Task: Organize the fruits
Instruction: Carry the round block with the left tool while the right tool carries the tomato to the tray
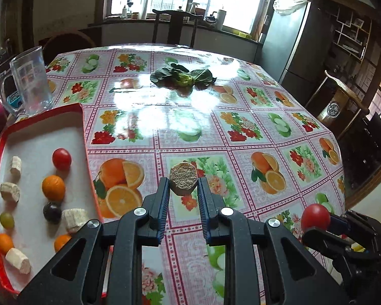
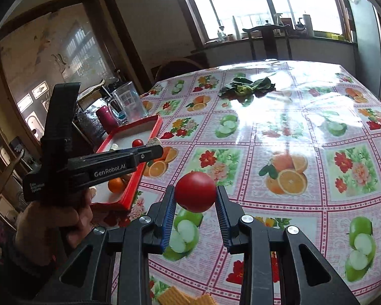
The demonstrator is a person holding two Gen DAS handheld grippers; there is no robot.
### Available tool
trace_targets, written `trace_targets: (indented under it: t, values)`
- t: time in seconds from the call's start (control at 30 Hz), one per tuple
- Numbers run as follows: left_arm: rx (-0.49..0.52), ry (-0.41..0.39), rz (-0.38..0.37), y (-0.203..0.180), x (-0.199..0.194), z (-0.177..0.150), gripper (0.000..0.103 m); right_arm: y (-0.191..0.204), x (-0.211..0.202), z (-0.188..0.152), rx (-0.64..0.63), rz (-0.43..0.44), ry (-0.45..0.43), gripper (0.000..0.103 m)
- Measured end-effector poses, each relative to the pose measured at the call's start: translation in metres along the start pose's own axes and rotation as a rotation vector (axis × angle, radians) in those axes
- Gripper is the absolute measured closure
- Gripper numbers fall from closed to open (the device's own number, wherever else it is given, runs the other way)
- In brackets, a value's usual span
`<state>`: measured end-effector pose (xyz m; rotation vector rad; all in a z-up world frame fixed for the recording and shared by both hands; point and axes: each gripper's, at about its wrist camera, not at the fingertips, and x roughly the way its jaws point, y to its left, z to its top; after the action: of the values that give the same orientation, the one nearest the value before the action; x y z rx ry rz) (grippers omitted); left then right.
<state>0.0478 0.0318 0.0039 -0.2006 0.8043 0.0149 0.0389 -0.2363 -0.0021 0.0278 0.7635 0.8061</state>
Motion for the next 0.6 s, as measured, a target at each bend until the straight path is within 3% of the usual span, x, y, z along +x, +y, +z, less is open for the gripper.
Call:
trace_targets:
  t: [0.6]
  values:
    - [-0.096, -0.034, 0.099, 0.046, -0.054, -0.053, 0.083, 0.066, 0.026, 0.006, -0.126, 0.089, 0.032, 0.072]
